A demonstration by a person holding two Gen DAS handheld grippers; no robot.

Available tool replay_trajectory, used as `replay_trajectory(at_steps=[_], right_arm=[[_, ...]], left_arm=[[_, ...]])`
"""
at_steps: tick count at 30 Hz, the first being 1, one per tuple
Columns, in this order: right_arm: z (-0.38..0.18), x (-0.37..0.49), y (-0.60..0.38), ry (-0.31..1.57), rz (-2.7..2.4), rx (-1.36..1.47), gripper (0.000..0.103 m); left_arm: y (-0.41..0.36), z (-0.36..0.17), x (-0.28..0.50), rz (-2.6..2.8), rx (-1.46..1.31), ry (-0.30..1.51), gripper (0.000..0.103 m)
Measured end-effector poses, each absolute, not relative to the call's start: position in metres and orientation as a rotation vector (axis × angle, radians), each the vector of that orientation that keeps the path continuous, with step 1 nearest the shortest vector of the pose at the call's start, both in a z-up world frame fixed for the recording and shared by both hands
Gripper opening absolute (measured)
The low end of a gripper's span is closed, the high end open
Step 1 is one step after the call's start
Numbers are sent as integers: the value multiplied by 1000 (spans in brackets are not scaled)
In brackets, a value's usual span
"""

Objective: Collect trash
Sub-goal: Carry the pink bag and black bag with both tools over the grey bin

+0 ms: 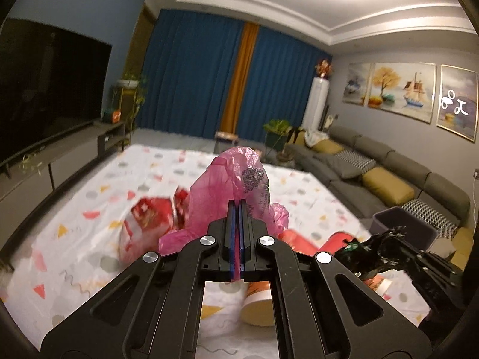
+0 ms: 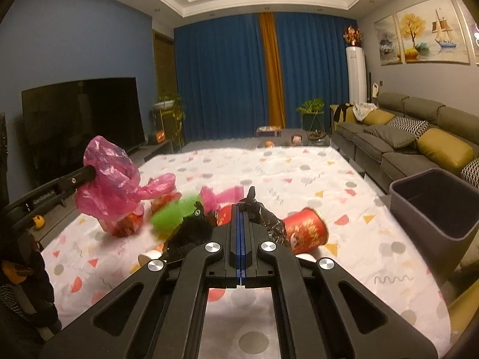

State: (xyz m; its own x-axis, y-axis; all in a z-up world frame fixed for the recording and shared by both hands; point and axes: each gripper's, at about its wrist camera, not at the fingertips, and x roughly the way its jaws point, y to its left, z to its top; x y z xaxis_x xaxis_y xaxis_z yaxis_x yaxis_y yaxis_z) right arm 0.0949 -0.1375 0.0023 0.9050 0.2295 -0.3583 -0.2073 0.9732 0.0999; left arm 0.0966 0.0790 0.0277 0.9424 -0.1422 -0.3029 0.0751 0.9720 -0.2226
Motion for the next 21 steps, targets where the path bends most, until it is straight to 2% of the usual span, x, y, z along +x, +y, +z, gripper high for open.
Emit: replay_trajectory(at_steps=[10, 21], right_arm=[[26, 83, -165, 301, 182, 78, 1], [36, 76, -221, 260, 82, 97, 1]], left_arm=[[48, 49, 90, -165, -177, 283, 1], [-28, 60, 104, -297, -130, 273, 1]])
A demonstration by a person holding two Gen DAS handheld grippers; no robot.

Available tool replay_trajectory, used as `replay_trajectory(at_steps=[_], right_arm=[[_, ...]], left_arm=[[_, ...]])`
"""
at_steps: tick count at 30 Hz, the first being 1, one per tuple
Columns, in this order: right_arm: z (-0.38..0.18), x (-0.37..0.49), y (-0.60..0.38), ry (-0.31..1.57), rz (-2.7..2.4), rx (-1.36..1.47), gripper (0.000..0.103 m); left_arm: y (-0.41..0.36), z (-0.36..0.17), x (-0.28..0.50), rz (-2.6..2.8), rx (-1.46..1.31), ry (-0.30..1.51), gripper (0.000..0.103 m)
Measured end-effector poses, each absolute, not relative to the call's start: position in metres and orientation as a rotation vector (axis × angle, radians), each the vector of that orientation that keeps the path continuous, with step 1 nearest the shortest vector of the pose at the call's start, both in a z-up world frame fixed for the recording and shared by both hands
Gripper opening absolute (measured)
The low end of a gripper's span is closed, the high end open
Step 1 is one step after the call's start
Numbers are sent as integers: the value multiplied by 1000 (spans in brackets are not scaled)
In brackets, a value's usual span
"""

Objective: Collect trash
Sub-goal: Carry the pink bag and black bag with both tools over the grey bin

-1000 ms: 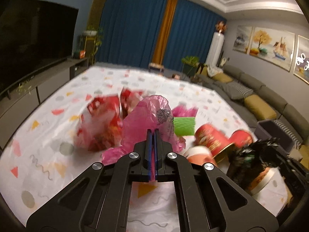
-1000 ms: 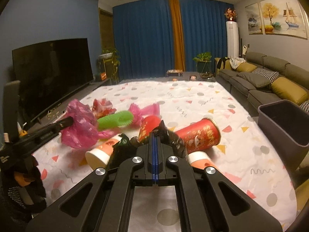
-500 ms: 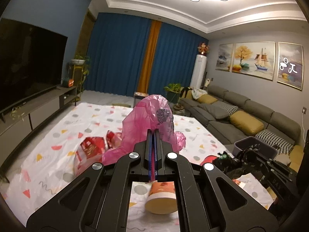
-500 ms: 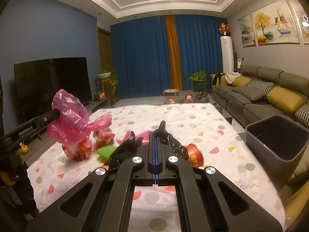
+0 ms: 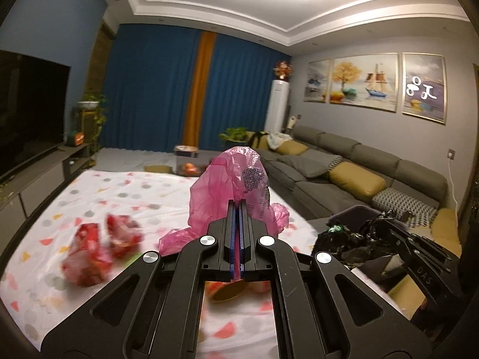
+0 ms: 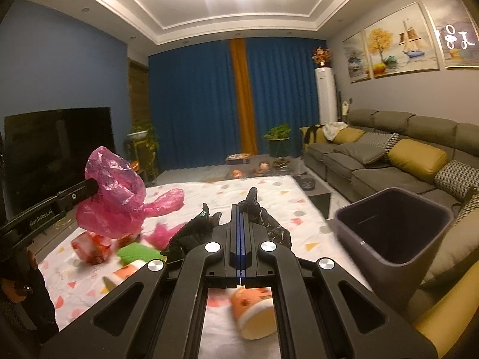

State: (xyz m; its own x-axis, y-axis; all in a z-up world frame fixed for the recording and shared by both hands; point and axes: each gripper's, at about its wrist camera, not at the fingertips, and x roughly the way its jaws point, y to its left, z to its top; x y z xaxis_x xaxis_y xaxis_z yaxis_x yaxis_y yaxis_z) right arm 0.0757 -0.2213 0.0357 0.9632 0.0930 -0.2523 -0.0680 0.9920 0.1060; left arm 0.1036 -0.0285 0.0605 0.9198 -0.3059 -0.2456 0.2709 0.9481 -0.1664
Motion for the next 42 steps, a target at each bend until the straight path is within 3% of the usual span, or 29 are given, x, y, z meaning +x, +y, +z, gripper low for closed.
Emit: replay_trajectory(at_steps=[23, 42], right_arm=[[52, 98, -380, 203, -260, 117, 1], [26, 136, -432, 284, -320, 129, 1]], left_arm=[[-245, 62, 162, -575, -60, 296, 1], [-337, 24, 217, -635, -40, 415, 1]])
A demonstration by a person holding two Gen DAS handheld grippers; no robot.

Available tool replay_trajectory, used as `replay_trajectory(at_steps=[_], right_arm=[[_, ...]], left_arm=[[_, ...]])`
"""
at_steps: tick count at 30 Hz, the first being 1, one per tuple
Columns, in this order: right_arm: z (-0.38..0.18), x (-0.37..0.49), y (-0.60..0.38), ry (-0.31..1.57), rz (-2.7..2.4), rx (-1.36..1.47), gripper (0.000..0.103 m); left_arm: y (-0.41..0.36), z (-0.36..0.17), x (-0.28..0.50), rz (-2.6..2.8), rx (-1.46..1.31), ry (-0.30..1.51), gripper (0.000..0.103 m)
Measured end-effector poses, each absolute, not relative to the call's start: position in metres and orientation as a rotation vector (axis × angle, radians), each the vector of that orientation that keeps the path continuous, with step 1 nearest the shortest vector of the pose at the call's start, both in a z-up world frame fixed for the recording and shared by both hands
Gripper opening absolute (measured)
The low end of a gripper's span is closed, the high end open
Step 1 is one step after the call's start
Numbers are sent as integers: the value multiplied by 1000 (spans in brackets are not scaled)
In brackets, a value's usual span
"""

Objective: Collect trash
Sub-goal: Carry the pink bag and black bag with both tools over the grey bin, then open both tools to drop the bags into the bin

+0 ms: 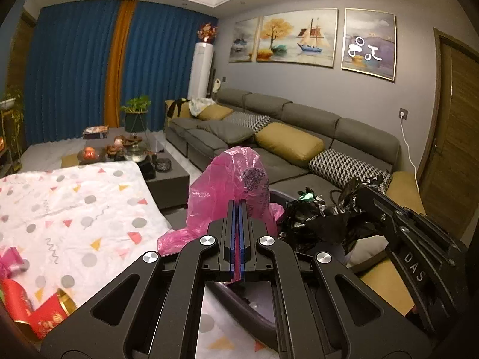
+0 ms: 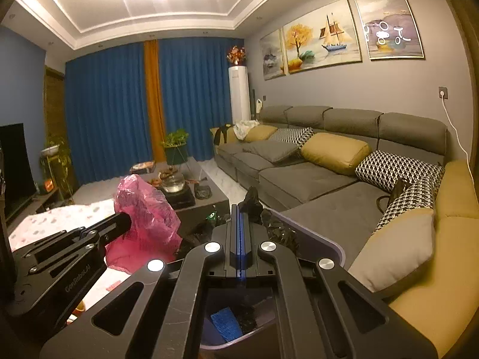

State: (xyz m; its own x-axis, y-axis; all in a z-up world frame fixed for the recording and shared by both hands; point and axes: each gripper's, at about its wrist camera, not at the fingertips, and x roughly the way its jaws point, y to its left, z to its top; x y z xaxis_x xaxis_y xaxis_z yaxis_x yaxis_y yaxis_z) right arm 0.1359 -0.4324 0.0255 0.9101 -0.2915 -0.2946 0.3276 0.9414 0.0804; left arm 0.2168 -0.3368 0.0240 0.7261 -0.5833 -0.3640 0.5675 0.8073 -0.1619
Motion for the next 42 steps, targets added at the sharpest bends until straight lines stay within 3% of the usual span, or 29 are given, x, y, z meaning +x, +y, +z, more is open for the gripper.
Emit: replay_trajectory(at_steps=[20, 23, 24, 25, 26, 27, 31, 37, 42], right_arm=[[8, 159, -449, 346, -298, 160, 1], [8, 159, -451, 342, -302, 176, 6], [9, 158, -452, 341, -303, 182, 11], [9, 157, -453, 338, -307, 189, 23], [10, 155, -455, 332, -316, 193, 40], [9, 153, -456, 323, -327, 200, 45], [12, 145, -455, 311, -344, 210, 47], [19, 121, -435, 270, -349, 185, 65], [22, 98, -408, 232, -330, 160, 77]], left_arm=[[-373, -3, 246, -704, 32, 527, 5], [-372, -5, 245, -713, 29, 536, 30], [-368, -5, 247, -696, 16, 533, 50], [-363, -6, 247, -676, 4, 528, 68], [-357, -5, 249, -651, -14, 521, 72], [-352, -5, 250, -642, -28, 521, 73], [-338, -1, 248, -586, -43, 519, 81], [-306, 12, 219, -516, -70, 446, 94], [-267, 21, 188, -450, -107, 390, 97]])
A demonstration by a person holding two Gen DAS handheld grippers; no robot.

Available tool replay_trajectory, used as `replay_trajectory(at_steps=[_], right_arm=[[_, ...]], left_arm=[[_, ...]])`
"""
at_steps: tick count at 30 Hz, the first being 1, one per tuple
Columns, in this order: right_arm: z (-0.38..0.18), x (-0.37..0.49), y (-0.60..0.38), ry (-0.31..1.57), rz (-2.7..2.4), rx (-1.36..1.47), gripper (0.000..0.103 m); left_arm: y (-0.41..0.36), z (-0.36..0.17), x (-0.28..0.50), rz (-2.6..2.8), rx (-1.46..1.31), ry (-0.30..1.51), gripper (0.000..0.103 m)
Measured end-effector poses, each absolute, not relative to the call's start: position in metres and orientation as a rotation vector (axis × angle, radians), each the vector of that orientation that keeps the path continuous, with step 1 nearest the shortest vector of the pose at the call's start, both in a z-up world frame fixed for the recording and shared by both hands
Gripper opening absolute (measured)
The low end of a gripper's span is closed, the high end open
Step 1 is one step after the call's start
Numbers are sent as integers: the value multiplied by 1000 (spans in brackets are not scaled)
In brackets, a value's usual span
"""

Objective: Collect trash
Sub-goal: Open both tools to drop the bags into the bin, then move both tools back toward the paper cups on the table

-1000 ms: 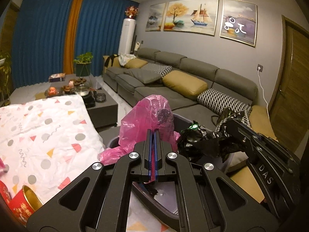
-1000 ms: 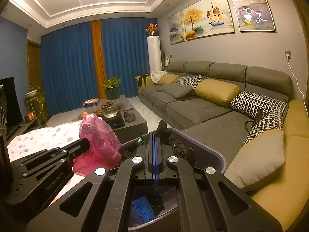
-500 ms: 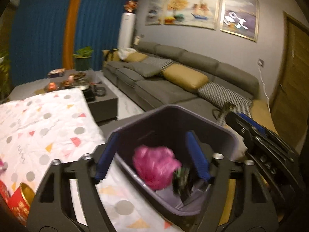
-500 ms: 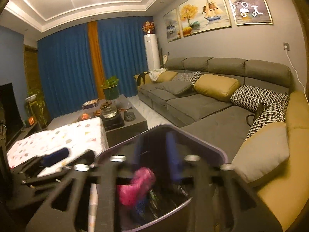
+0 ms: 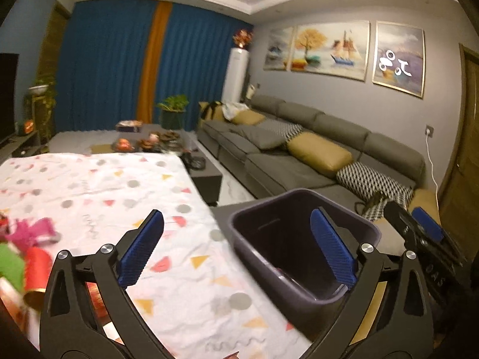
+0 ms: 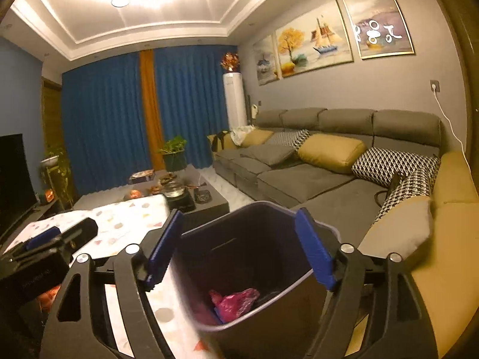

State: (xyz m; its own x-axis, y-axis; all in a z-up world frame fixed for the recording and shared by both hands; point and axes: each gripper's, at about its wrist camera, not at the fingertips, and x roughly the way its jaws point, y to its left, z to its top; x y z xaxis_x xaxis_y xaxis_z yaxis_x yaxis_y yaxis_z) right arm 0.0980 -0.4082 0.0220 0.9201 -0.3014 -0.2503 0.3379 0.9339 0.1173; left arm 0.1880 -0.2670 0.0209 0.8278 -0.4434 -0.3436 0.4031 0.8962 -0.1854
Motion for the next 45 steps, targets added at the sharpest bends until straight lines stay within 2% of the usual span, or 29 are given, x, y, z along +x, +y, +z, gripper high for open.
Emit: replay_trajectory(at_steps=[10, 22, 32, 38, 45], right_arm=[[9, 61, -336, 259, -184, 127, 80], [-24, 48, -248, 351, -45, 115, 79], [-54, 54, -203, 418, -19, 107, 60], [-68, 64, -201, 465, -12, 124, 47], [-81, 82, -204, 532, 20, 149, 37]], left_arm=[[-164, 21, 115, -274, -99, 284, 97], [-49, -4, 61, -37, -131, 280, 97], [-1, -30, 42, 25, -127, 307, 97], [1, -37, 46, 16, -132, 322, 97], [0, -44, 57, 7, -135, 355, 96]])
